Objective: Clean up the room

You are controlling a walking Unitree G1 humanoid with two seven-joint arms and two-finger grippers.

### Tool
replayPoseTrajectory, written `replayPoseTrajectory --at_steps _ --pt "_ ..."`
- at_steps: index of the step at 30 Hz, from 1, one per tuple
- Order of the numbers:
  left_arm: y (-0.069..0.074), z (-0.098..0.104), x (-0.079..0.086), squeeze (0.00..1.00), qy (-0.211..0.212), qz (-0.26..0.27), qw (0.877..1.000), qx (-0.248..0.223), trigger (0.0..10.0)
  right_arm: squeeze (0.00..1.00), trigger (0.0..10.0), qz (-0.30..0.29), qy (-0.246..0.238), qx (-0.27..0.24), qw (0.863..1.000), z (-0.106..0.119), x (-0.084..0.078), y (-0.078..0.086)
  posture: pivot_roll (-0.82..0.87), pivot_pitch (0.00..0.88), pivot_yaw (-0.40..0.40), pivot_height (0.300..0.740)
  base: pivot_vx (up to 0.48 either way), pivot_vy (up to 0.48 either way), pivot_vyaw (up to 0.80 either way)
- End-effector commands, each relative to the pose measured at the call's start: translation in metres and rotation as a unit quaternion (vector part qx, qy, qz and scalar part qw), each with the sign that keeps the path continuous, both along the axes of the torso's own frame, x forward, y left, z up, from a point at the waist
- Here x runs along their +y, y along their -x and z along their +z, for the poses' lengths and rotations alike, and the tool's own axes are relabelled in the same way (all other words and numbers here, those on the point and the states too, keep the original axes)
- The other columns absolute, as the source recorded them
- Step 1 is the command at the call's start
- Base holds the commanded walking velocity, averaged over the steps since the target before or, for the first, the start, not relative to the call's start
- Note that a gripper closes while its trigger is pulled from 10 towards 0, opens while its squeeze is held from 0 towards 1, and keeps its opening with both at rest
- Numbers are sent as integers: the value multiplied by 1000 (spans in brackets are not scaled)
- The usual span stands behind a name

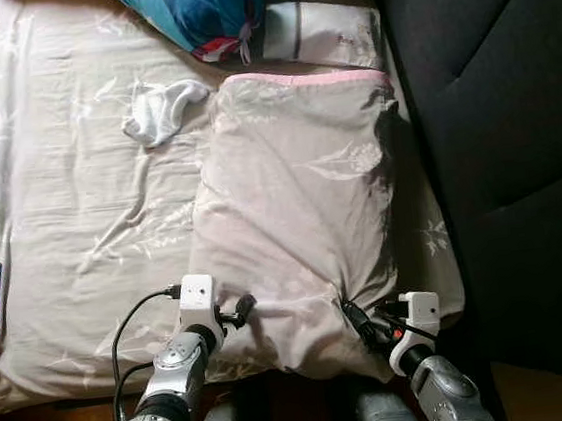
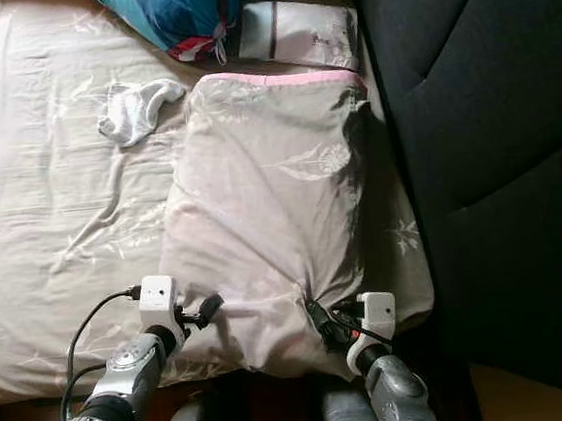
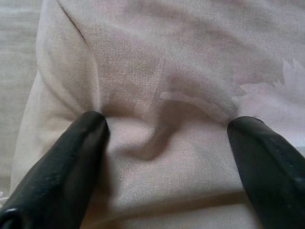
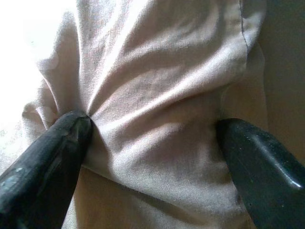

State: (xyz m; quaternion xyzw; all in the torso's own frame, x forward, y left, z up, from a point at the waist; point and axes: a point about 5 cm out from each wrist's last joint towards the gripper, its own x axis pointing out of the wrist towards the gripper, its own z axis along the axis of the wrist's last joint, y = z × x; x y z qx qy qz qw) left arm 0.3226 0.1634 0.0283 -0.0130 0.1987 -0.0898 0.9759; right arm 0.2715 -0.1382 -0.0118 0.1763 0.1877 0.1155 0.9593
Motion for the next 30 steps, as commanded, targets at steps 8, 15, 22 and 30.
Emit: replayPoseTrajectory --at_steps 8,15,22,30 --pt "21 -27 -1 0 16 10 997 70 0 0 0 -3 1 47 999 -16 0 16 -91 493 -62 740 0 0 0" --pt "18 -24 -4 0 34 12 997 67 0 0 0 -4 3 47 999 -15 -1 14 -90 481 -60 740 0 0 0" --pt "18 -24 -7 0 55 16 996 63 0 0 0 -2 3 49 999 -16 0 14 -84 478 -60 740 0 0 0" --pt "18 -23 -8 0 75 28 995 61 0 0 0 -4 3 51 999 -15 2 13 -86 477 -62 740 0 0 0"
